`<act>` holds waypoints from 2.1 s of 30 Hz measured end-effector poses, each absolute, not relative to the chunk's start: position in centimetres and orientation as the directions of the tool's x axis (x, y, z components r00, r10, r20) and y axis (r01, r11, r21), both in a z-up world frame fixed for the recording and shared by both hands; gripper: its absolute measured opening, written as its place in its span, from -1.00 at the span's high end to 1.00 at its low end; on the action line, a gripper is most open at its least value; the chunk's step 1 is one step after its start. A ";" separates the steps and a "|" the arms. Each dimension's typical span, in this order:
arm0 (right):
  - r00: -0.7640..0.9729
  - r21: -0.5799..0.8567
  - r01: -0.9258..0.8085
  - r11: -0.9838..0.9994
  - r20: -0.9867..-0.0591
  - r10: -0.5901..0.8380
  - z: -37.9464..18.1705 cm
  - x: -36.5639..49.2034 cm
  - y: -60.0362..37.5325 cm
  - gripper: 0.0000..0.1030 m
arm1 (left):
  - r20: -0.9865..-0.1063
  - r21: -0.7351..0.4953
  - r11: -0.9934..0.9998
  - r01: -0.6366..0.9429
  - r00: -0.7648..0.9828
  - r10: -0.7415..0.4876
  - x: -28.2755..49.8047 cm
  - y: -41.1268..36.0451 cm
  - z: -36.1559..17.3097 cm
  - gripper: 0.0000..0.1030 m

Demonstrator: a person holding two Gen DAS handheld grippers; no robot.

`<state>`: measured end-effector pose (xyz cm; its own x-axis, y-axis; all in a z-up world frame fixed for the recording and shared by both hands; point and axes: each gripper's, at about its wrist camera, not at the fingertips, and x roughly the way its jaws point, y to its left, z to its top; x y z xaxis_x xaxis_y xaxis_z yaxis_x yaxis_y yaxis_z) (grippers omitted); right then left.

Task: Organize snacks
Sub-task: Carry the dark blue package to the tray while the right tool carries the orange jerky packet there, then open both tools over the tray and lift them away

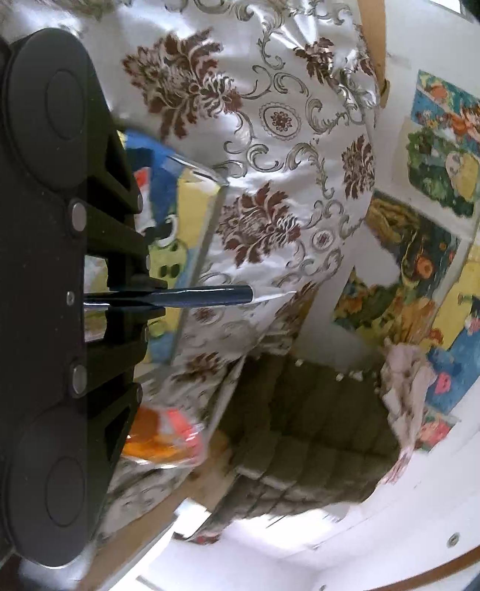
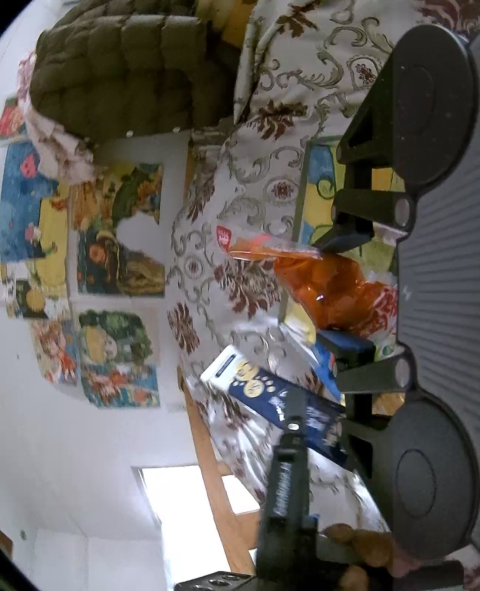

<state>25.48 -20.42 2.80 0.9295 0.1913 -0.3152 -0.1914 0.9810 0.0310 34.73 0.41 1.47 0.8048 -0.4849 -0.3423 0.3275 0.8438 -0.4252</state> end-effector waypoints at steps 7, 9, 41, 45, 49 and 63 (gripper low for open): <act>0.924 0.086 -0.140 0.986 -0.347 0.161 0.0 30.2 -21.4 0.03 | -0.386 -0.438 0.855 0.276 0.801 -0.457 39.7 -0.2 -1.9 0.88; 0.920 0.095 -0.122 0.988 -0.363 0.148 -0.9 31.6 -21.6 0.03 | -0.395 -0.458 0.851 0.257 0.799 -0.454 40.2 -0.2 -3.2 0.88; 0.874 -0.116 -0.070 0.991 -0.486 0.004 -5.9 35.0 -20.2 -0.08 | -0.544 -0.356 0.922 0.153 0.768 -0.338 42.5 -2.7 -7.4 -0.16; 0.879 -0.138 -0.066 0.988 -0.477 -0.008 -5.4 34.7 -20.4 -0.16 | -0.531 -0.365 0.918 0.151 0.776 -0.339 42.1 -2.5 -6.8 -0.47; 0.893 -0.148 -0.057 0.987 -0.450 -0.016 -4.6 34.2 -20.5 -0.43 | -0.511 -0.340 0.928 0.149 0.800 -0.315 41.3 -2.6 -6.0 -0.75; 0.944 -0.075 0.018 0.997 -0.327 -0.042 -0.5 30.3 -22.6 -0.98 | -0.475 -0.311 0.943 0.117 0.841 -0.261 37.3 -0.9 -1.0 -0.98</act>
<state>30.32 -22.63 -0.50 0.9441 -0.0422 -0.3269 0.0185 0.9970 -0.0753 37.34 -0.92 -0.97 0.8406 -0.2609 -0.4748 0.1169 0.9431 -0.3113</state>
